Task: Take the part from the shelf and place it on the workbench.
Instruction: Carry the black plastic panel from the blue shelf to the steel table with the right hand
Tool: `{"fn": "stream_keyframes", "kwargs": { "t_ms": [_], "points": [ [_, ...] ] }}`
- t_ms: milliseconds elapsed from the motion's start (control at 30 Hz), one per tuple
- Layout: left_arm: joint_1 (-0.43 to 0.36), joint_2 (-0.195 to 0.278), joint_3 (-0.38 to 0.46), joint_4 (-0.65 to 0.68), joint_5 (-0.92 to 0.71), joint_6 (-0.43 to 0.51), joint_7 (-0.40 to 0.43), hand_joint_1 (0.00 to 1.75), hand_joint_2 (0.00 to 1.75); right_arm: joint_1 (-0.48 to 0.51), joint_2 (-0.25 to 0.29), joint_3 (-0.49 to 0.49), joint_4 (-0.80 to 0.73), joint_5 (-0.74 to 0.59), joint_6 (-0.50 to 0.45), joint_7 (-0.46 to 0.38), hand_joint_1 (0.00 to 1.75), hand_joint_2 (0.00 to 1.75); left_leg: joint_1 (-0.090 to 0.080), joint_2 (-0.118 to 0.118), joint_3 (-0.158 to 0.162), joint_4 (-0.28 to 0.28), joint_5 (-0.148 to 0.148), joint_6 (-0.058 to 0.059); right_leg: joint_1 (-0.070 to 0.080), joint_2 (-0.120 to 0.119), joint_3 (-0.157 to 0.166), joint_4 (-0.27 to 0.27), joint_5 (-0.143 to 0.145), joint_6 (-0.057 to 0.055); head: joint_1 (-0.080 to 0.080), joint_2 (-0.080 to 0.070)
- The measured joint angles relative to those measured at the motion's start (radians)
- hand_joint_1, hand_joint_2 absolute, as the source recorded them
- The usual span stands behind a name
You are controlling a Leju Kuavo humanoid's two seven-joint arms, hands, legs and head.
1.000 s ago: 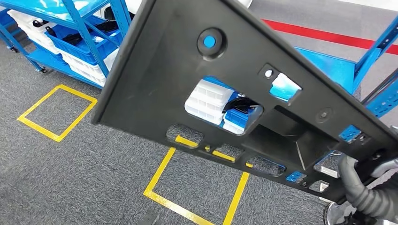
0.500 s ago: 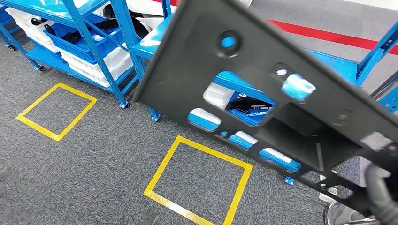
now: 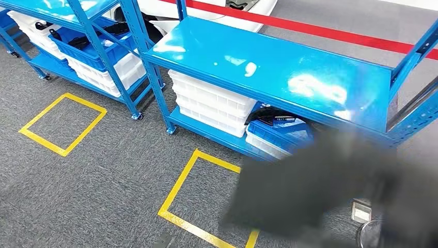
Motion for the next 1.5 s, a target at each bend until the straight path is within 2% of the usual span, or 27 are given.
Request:
{"fn": "stream_keyframes", "kwargs": {
  "t_ms": [300, 400, 833, 1100, 1167, 1367, 1500],
  "points": [
    [-0.001, 0.000, 0.000, 0.000, -0.001, 0.000, 0.000, 0.00, 0.00, 0.044, 0.091, -0.056, -0.013, -0.116, -0.001, -0.185, 1.75, 1.75, 0.000, 0.000, 0.003, -0.002, 0.000, 0.000, 0.000, 0.000, 0.002, 0.000, -0.001, -0.001, 0.000, 0.000],
    [-0.002, 0.000, 0.000, 0.000, -0.002, 0.001, 0.000, 0.00, 0.00, 0.051, 0.102, -0.053, -0.019, -0.111, 0.001, -0.207, 1.75, 1.75, 0.000, 0.000, 0.004, -0.002, 0.000, 0.000, 0.000, 0.000, 0.003, 0.000, -0.001, -0.001, 0.000, 0.000],
    [-0.009, 0.000, 0.000, 0.000, 0.007, 0.001, 0.000, 0.00, 0.00, 0.032, 0.094, 0.048, -0.015, 0.049, 0.005, -0.102, 1.75, 1.75, 0.000, 0.000, 0.004, -0.002, 0.000, 0.000, 0.000, 0.000, 0.004, 0.000, -0.001, -0.001, 0.000, 0.000],
    [-0.014, 0.000, 0.000, 0.000, 0.005, -0.004, 0.000, 0.00, 0.00, 0.013, 0.090, 0.063, -0.015, 0.086, 0.005, -0.094, 1.75, 1.75, 0.000, 0.000, 0.004, -0.002, 0.000, 0.000, 0.000, 0.000, 0.004, 0.000, -0.001, -0.001, 0.000, 0.000],
    [-0.014, 0.000, 0.000, 0.000, 0.008, -0.003, 0.000, 0.00, 0.00, 0.006, 0.090, 0.063, -0.013, 0.102, 0.005, -0.060, 1.75, 1.75, 0.000, 0.000, 0.004, -0.002, 0.000, 0.000, 0.000, 0.000, 0.004, 0.000, -0.001, -0.001, 0.000, 0.000],
    [-0.015, 0.000, -0.001, 0.000, 0.009, 0.000, 0.005, 0.00, 0.00, -0.035, 0.084, 0.062, 0.016, 0.239, 0.005, 0.135, 1.75, 1.75, 0.000, 0.000, 0.004, -0.002, 0.000, -0.001, 0.000, 0.000, 0.004, 0.000, -0.001, -0.001, 0.000, 0.000],
    [-0.017, 0.000, -0.001, 0.000, 0.007, 0.001, 0.006, 0.00, 0.00, -0.059, 0.072, 0.057, 0.033, 0.267, 0.005, 0.151, 1.75, 1.75, 0.000, 0.000, 0.004, -0.002, 0.000, -0.001, 0.000, 0.000, 0.004, 0.000, -0.001, -0.001, 0.000, 0.000]
  ]
}}
